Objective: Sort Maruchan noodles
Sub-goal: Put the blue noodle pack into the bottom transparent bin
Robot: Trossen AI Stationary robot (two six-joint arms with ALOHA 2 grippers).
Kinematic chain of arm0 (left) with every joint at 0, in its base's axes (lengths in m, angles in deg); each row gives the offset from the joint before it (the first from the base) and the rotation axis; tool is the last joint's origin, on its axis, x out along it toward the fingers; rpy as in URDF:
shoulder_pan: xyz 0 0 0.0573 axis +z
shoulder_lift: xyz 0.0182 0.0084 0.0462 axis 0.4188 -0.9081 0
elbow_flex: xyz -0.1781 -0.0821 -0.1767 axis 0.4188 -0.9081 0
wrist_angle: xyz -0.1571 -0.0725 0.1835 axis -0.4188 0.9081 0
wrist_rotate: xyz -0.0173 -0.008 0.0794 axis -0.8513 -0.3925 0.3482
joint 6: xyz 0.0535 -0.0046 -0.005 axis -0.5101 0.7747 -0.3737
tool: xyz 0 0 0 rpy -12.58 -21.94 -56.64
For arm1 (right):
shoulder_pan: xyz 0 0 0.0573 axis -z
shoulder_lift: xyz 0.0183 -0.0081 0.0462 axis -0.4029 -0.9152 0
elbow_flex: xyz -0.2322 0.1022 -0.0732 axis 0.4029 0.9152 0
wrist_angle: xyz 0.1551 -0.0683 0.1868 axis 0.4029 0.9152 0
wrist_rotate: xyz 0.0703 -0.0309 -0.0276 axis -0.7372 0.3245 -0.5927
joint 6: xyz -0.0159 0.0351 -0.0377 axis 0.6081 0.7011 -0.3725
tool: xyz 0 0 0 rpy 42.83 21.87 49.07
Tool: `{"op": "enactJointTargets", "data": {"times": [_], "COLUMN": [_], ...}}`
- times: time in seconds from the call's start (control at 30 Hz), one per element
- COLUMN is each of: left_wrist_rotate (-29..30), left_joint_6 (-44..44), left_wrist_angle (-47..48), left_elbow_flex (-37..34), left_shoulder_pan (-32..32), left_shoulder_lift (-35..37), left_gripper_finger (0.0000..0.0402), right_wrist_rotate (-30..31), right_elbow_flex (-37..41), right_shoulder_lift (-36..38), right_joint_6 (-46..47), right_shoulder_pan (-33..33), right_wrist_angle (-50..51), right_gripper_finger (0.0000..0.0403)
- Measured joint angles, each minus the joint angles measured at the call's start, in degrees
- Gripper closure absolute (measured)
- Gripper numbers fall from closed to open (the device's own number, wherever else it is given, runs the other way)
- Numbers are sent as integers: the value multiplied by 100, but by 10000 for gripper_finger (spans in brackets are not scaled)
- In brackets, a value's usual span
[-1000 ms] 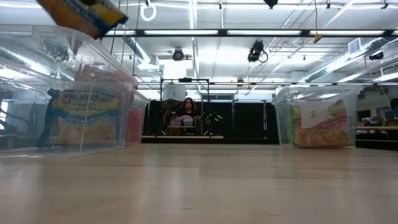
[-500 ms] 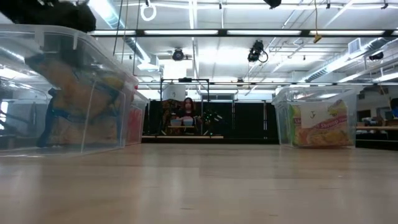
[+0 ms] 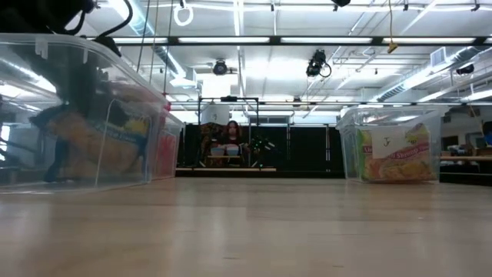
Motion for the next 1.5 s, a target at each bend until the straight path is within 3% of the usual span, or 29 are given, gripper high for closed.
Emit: {"op": "enactJointTargets", "data": {"times": [0.27,0.43,0.63,0.87,1.2,1.27,1.4,1.5], "left_wrist_rotate": [-269,-263,-412,-903,-838,-1126,-2462,-3050], "left_joint_6": [-542,-958,-780,-389,510,910,1354,1461], "left_wrist_angle": [244,1072,2182,2090,2515,2556,2510,2506], "left_elbow_flex": [31,461,872,991,2454,2604,2558,2319], "left_shoulder_pan": [162,162,162,162,162,162,153,145], "left_shoulder_lift": [-2,-4,-56,-343,-709,-761,-860,-1092], "left_gripper_finger": [224,193,189,189,190,195,218,241], "right_wrist_rotate": [69,67,89,91,267,268,268,268], "right_elbow_flex": [0,0,0,0,0,0,0,0], "right_shoulder_lift": [-1,-2,-2,13,38,35,35,35], "right_joint_6": [94,96,92,74,-60,-69,-74,-79], "right_shoulder_pan": [-4,-4,-2,-2,-10,36,96,98], "right_wrist_angle": [2,2,3,-2,398,408,389,364], "right_gripper_finger": [264,264,264,264,265,265,266,266]}}
